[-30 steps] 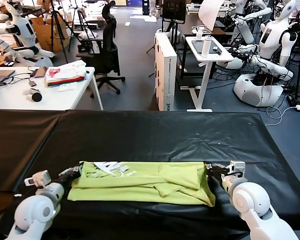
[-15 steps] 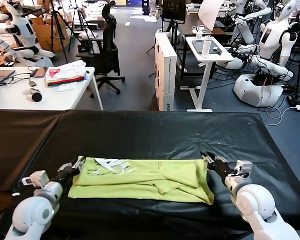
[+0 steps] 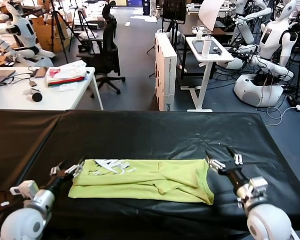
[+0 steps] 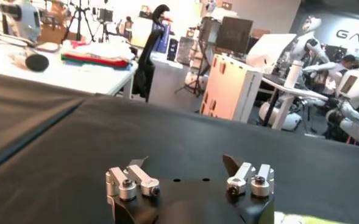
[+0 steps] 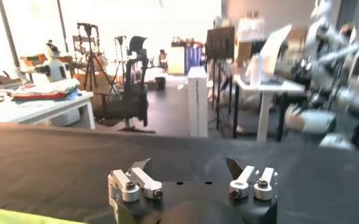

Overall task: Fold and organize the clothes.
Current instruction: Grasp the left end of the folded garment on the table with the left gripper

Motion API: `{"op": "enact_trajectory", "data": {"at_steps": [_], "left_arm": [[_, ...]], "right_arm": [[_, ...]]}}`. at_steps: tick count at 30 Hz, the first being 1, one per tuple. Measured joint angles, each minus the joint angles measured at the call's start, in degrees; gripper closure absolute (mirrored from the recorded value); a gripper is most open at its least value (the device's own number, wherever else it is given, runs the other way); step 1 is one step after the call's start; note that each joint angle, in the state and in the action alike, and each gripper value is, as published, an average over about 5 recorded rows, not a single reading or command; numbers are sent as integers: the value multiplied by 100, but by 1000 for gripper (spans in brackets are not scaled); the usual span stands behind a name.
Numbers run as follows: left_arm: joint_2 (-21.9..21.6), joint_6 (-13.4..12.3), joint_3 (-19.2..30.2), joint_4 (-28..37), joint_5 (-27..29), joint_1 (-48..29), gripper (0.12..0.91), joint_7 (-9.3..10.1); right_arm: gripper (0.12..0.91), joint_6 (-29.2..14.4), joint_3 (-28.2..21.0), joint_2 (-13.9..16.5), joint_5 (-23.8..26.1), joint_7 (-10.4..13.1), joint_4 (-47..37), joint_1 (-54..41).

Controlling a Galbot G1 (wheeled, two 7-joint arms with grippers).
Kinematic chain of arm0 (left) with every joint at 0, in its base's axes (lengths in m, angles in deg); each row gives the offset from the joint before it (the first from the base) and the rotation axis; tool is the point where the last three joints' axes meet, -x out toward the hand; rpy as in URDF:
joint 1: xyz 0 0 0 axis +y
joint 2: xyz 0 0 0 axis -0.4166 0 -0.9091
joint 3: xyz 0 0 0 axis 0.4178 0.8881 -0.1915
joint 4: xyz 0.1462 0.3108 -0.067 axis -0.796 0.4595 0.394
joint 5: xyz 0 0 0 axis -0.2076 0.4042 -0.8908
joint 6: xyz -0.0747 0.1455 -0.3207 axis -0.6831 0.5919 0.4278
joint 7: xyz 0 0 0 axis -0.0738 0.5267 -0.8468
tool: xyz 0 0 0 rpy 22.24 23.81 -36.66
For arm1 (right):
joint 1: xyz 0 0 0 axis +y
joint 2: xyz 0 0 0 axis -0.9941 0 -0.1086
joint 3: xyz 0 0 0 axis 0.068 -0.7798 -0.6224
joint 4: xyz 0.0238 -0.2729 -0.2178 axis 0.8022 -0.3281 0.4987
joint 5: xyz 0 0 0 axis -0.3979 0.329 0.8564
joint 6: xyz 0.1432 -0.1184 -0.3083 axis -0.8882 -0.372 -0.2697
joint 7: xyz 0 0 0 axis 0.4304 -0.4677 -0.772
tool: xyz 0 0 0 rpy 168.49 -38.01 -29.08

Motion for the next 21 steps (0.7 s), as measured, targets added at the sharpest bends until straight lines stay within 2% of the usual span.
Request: {"op": "enact_trajectory", "data": {"at_steps": [4,8,14,21], "left_arm": [[83,-108,-50,7,-56,157,123,-45],[153,-6,-78,-98,-129,344,123,-32],[14,483,-249,-313,-559,628,123,105],[-308,1064,-504,-388,-1132,730,123,300]], "right_arm": [[118,-166,263,-57,17,14,254,547],[118,-183,555,-41,-30,34,515,1083],[118,-169,957,96,-382,15,872,1726],[118,-439,999,35,-666,-79,1105,2083]]}}
